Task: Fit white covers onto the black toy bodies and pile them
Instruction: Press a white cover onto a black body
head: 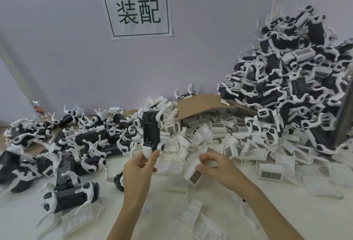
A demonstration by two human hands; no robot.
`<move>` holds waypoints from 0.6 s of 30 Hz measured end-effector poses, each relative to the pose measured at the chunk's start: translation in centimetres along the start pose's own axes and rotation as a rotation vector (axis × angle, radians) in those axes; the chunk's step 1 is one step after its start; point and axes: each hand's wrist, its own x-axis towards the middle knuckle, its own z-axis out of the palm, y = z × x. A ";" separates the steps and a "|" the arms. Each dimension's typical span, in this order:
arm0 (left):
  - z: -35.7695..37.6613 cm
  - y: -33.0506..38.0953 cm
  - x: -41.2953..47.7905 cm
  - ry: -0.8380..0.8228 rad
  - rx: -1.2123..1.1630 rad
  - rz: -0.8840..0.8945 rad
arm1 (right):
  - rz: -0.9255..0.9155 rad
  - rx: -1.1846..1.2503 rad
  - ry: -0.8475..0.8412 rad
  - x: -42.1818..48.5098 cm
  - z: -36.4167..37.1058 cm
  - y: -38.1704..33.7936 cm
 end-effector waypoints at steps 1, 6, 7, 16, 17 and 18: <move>0.0 0.0 0.0 0.005 -0.008 0.005 | -0.021 0.008 0.051 0.1 -0.1 -0.1; 0.1 0.3 -0.2 0.015 0.026 0.046 | -0.051 0.365 0.198 0.4 -0.7 -0.3; 0.1 0.3 -0.3 0.016 0.036 0.058 | -0.032 0.469 0.206 0.4 -0.8 -0.3; 0.4 0.3 -0.4 0.006 0.053 0.067 | -0.058 0.579 0.297 0.8 -1.2 0.2; 0.4 0.5 -0.4 0.000 0.042 0.041 | -0.037 0.675 0.236 0.7 -1.3 0.1; 0.5 0.6 -0.4 -0.004 0.029 0.019 | -0.024 0.741 0.188 0.7 -1.4 0.0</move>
